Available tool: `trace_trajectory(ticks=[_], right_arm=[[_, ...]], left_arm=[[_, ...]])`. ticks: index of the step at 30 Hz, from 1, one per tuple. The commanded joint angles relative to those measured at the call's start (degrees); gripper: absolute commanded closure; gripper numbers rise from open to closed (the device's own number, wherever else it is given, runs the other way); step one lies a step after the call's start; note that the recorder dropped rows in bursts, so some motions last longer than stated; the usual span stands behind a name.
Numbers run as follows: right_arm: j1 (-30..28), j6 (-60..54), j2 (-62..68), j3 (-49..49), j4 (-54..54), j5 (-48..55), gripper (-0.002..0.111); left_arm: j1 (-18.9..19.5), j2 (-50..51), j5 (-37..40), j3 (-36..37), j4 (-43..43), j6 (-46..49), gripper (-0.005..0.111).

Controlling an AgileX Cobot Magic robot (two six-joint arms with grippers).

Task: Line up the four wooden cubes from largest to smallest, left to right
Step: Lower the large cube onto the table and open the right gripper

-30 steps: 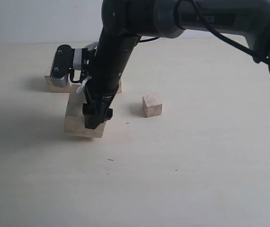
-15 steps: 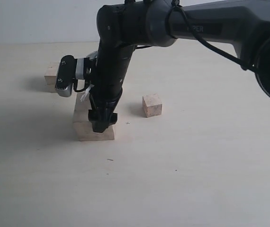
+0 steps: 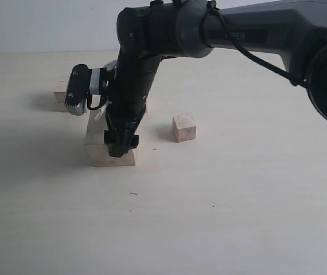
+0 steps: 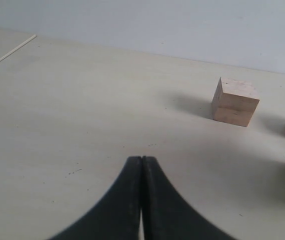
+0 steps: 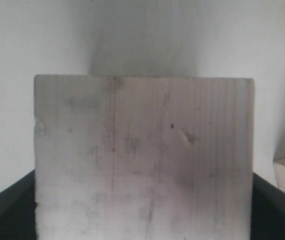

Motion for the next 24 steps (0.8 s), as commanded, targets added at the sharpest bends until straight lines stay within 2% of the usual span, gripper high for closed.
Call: trace_trajectory(ticks=[1,4,6,9,21,24], right_arm=[[-0.3,0.2,-0.1,-0.5,-2.4,-0.5,0.077],[-0.5,0.2,-0.1,-0.5,1.7,-0.1,0.051],[-0.5,0.2,-0.1,-0.5,1.8,-0.1,0.039],[-0.5,0.2,-0.1,-0.5,1.6,-0.6,0.029],[-0.5,0.2,-0.1,-0.5,1.2,-1.8,0.027],[-0.5,0.2,-0.1,-0.5,1.2,-1.6,0.018]], left_arm=[[0.0,-0.3,-0.5,0.2,0.0,-0.2,0.107],[0.0,-0.3,-0.5,0.2,0.0,-0.2,0.107],[0.0,-0.3,-0.5,0.2,0.0,-0.2,0.107],[0.0,-0.3,-0.5,0.2,0.0,-0.2,0.107],[0.0,-0.3,-0.5,0.2,0.0,-0.2,0.107],[0.0,-0.3,-0.5,0.2,0.0,-0.2,0.107]])
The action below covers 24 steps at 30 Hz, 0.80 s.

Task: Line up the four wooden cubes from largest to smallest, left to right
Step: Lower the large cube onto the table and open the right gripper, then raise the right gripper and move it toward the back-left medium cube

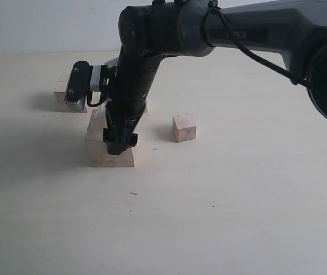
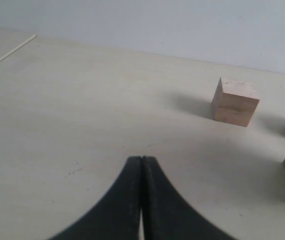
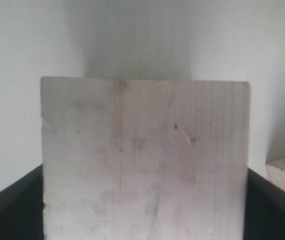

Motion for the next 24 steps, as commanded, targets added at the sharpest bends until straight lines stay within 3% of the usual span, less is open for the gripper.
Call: trace_trajectory(ticks=[1,8,16,19,24], right_arm=[[-0.3,-0.1,-0.1,-0.4,0.2,-0.6,0.016],[-0.4,0.0,-3.8,-0.4,0.7,0.1,0.012],[-0.4,3.0,-12.8,-0.4,15.8,-1.9,0.014],[-0.4,7.1,-13.5,-0.4,15.7,-5.1,0.021],[-0.4,17.4,-13.4,-0.4,16.1,-9.5,0.044]], left_arm=[[0.0,-0.3,-0.5,0.2,0.0,-0.2,0.107],[0.0,-0.3,-0.5,0.2,0.0,-0.2,0.107],[0.0,-0.3,-0.5,0.2,0.0,-0.2,0.107],[0.0,-0.3,-0.5,0.2,0.0,-0.2,0.107],[0.0,-0.3,-0.5,0.2,0.0,-0.2,0.107]])
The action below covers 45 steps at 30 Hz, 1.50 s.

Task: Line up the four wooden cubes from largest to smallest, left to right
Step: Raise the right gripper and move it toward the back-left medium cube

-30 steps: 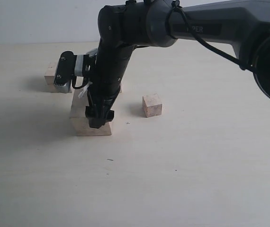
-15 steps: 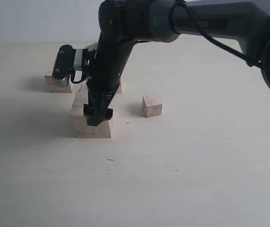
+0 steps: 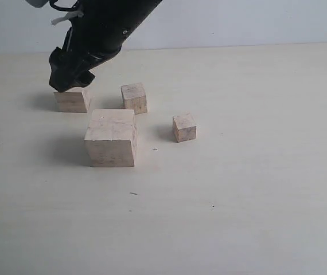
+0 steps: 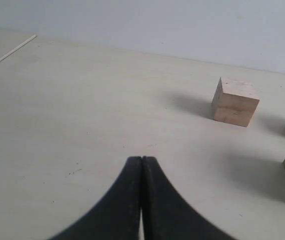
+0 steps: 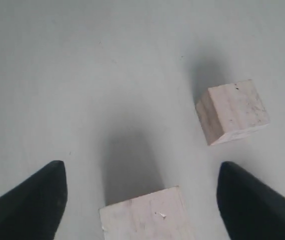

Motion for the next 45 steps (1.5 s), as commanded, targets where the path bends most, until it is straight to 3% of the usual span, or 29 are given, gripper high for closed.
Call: trace_trajectory(ticks=[1,4,14,18,22,25,28,36,45], right_arm=[[-0.3,6.6,-0.3,-0.4,1.1,-4.9,0.047],[-0.2,3.4,-0.3,-0.4,1.1,-8.2,0.045],[-1.6,-0.4,0.9,-0.4,-0.7,-16.2,0.018],[-4.1,0.5,2.1,-0.4,2.2,-17.7,0.018],[-7.1,6.2,3.5,-0.4,17.6,-15.1,0.018],[-8.3,4.1,4.9,-0.4,28.7,-10.8,0.019],[-8.8,0.9,6.1,-0.4,30.8,-9.7,0.019],[-8.7,-0.7,9.0,-0.4,48.4,-7.0,0.019],[-3.8,-5.6,9.0,-5.7,53.8,-1.8,0.026]], left_arm=[[0.0,-0.3,-0.5,0.2,0.0,-0.2,0.107],[0.0,-0.3,-0.5,0.2,0.0,-0.2,0.107],[0.0,-0.3,-0.5,0.2,0.0,-0.2,0.107],[0.0,-0.3,-0.5,0.2,0.0,-0.2,0.107],[0.0,-0.3,-0.5,0.2,0.0,-0.2,0.107],[0.0,-0.3,-0.5,0.2,0.0,-0.2,0.107],[0.0,-0.3,-0.5,0.2,0.0,-0.2,0.107],[0.0,-0.3,-0.5,0.2,0.0,-0.2,0.107],[0.0,-0.3,-0.5,0.2,0.0,-0.2,0.107]])
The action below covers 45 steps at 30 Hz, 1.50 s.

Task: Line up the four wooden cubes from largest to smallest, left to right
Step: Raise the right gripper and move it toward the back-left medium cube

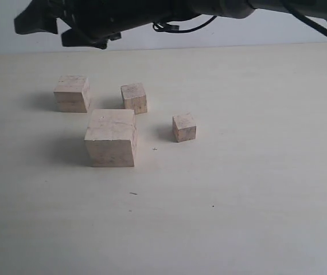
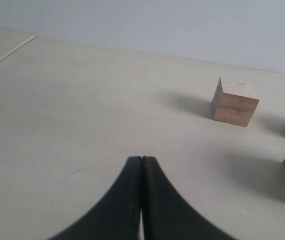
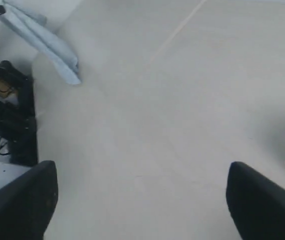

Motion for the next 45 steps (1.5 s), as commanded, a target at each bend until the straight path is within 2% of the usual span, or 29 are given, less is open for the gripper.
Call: trace_trajectory(ticks=[1,3,6,8,10,13,15,16,18,24,37,41,45], right_arm=[[3.1,-1.5,-0.2,-3.2,5.4,1.6,0.026],[4.2,-1.5,-0.2,-4.6,5.1,1.6,0.026],[6.5,4.0,-0.3,-7.6,-5.8,-4.2,0.026],[8.1,14.7,-0.3,-10.0,-20.6,-10.6,0.026],[9.6,32.0,-0.3,-12.6,-41.7,-13.9,0.026],[11.5,60.2,0.5,-16.1,-71.1,-12.4,0.026],[12.6,71.9,1.7,-18.6,-83.8,-8.5,0.026],[13.0,74.8,2.3,-19.6,-86.8,-6.9,0.026],[13.6,78.6,4.3,-21.9,-90.4,-4.0,0.027],[13.8,83.6,10.7,-24.6,-91.6,-2.7,0.027],[13.7,88.9,19.7,-32.2,-97.9,-3.0,0.027],[13.7,95.1,20.5,-32.2,-104.3,-2.7,0.027],[13.7,98.7,21.0,-32.2,-104.9,-3.2,0.027]], left_arm=[[0.0,-0.3,-0.5,0.2,0.0,-0.2,0.107],[0.0,-0.3,-0.5,0.2,0.0,-0.2,0.107],[0.0,-0.3,-0.5,0.2,0.0,-0.2,0.107],[0.0,-0.3,-0.5,0.2,0.0,-0.2,0.107],[0.0,-0.3,-0.5,0.2,0.0,-0.2,0.107],[0.0,-0.3,-0.5,0.2,0.0,-0.2,0.107],[0.0,-0.3,-0.5,0.2,0.0,-0.2,0.107],[0.0,-0.3,-0.5,0.2,0.0,-0.2,0.107],[0.0,-0.3,-0.5,0.2,0.0,-0.2,0.107],[0.0,-0.3,-0.5,0.2,0.0,-0.2,0.107],[0.0,-0.3,-0.5,0.2,0.0,-0.2,0.107],[0.0,-0.3,-0.5,0.2,0.0,-0.2,0.107],[0.0,-0.3,-0.5,0.2,0.0,-0.2,0.107]])
